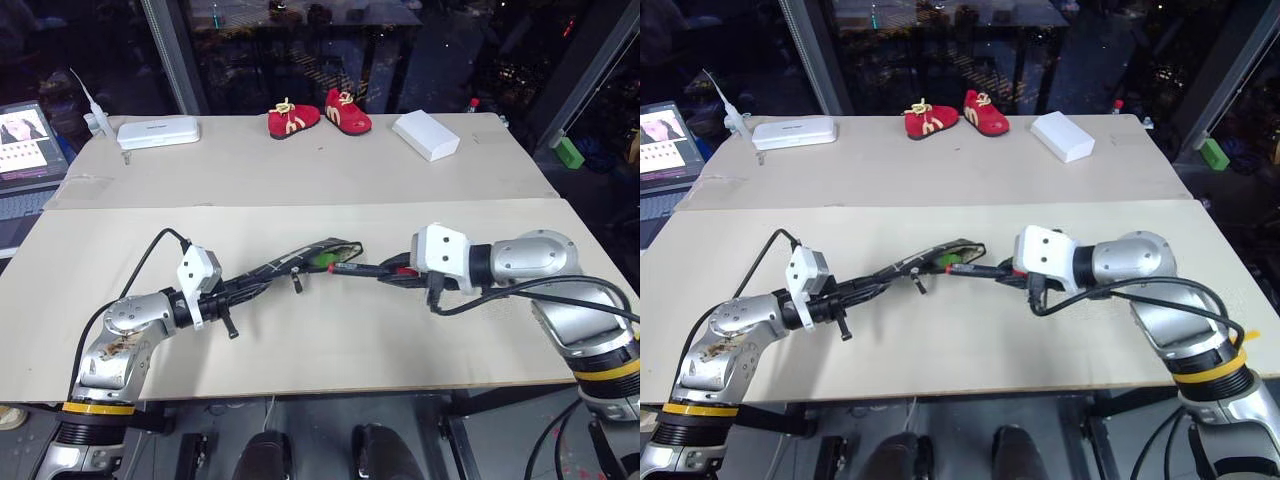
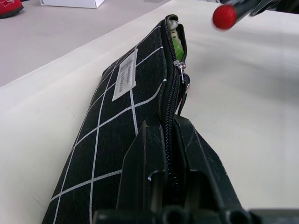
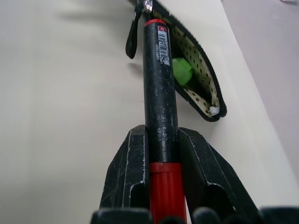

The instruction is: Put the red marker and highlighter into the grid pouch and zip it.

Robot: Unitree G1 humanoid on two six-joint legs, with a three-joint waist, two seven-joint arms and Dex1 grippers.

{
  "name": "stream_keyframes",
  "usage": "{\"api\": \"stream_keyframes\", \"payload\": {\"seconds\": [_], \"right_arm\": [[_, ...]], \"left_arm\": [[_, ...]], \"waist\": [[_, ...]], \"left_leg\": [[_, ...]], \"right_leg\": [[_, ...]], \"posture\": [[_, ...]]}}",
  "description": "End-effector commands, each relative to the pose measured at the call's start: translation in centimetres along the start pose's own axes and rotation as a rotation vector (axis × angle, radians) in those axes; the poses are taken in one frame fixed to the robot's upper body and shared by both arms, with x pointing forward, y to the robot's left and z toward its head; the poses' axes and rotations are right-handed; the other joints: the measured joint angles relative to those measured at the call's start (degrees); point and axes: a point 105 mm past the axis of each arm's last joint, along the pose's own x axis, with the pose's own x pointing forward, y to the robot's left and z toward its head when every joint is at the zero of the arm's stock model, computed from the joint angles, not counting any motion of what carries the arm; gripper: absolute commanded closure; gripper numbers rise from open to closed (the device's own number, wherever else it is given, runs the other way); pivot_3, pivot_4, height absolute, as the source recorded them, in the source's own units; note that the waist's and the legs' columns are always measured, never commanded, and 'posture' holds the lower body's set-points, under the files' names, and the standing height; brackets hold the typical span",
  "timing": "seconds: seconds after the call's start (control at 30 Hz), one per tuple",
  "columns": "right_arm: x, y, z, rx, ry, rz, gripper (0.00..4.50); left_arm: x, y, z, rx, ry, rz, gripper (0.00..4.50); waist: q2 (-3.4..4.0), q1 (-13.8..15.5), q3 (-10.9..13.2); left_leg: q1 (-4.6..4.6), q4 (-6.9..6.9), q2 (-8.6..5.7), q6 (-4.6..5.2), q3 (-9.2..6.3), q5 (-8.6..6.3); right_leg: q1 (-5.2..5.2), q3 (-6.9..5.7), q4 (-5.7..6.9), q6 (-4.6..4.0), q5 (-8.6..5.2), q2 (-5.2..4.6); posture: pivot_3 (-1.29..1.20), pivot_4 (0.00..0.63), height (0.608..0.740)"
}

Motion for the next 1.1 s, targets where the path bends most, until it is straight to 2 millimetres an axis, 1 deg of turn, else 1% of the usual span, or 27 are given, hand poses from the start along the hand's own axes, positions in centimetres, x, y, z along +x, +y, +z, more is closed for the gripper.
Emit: {"api": "stream_keyframes", "payload": {"seconds": [0.03,0.13,0.23,0.4,0.57,0.67,0.8,0.97,1.1], "right_arm": [[0.8,0.3,1.0,-0.034,-0.024,0.020,3.97],[1.5,0.4,0.3,-0.060,0.015,0.033,3.97],[1.7,-0.2,0.4,-0.044,0.007,0.020,3.97],[1.4,-1.4,0.9,-0.036,-0.006,-0.015,3.97],[1.3,-2.1,1.1,-0.033,-0.004,-0.030,3.97],[1.4,-2.5,0.7,-0.037,0.017,-0.040,3.97],[2.5,-3.5,-1.1,-0.056,0.102,-0.077,3.97],[3.3,-4.4,-1.0,-0.074,0.112,-0.088,3.97],[4.3,-4.5,-0.8,-0.142,0.134,-0.068,3.97]], "left_arm": [[-0.1,0.2,1.0,0.041,-0.021,-0.007,4.50],[-0.1,0.3,1.0,0.042,-0.019,-0.009,4.50],[0.0,0.3,0.9,0.039,-0.020,-0.011,4.50],[0.0,0.3,0.8,0.035,-0.020,-0.011,4.50],[0.0,0.4,0.7,0.035,-0.019,-0.008,4.50],[0.1,0.3,0.7,0.034,-0.021,-0.010,4.50],[0.2,0.2,0.7,0.036,-0.022,-0.014,4.50],[0.2,0.1,0.7,0.037,-0.023,-0.017,4.50],[0.3,0.1,0.8,0.038,-0.025,-0.019,4.50]], "waist": [[0.00,0.1,0.0],[0.00,0.2,0.0],[0.00,0.3,0.0],[0.00,0.3,0.0],[0.00,0.3,0.0],[0.00,0.2,0.0],[0.00,0.2,0.0],[0.00,0.1,0.0],[0.00,0.1,0.0]], "left_leg": [[-0.02,0.00,0.00,0.00,0.00,0.00],[-0.06,0.00,-0.04,0.00,0.00,0.00],[-0.05,0.01,-0.08,0.00,0.01,0.00],[-0.06,0.01,-0.05,0.00,0.00,0.00],[-0.05,0.01,-0.05,0.00,0.01,0.00],[-0.05,0.01,-0.05,0.00,0.01,0.00],[-0.05,0.01,-0.06,0.00,0.02,0.00],[-0.07,0.01,-0.05,0.00,0.06,0.00],[-0.08,0.01,-0.05,0.00,0.05,0.00]], "right_leg": [[-0.01,-0.01,0.02,0.00,0.00,0.00],[-0.01,0.00,-0.02,0.00,0.00,-0.05],[0.00,-0.01,-0.03,0.00,0.00,-0.09],[-0.01,-0.04,-0.01,0.00,0.00,-0.06],[0.00,-0.05,-0.01,-0.01,0.00,-0.06],[-0.01,-0.04,0.00,-0.01,0.00,-0.06],[0.00,-0.05,0.00,-0.01,0.00,-0.06],[-0.05,-0.03,0.04,-0.01,0.01,-0.06],[-0.04,-0.04,0.03,-0.01,0.01,-0.06]], "posture": [[0.00,0.150,0.740],[0.00,0.150,0.740],[0.00,0.150,0.740],[0.00,0.150,0.740],[0.00,0.150,0.740],[0.00,0.150,0.740],[0.00,0.150,0.740],[0.00,0.150,0.740],[0.00,0.150,0.740]]}}
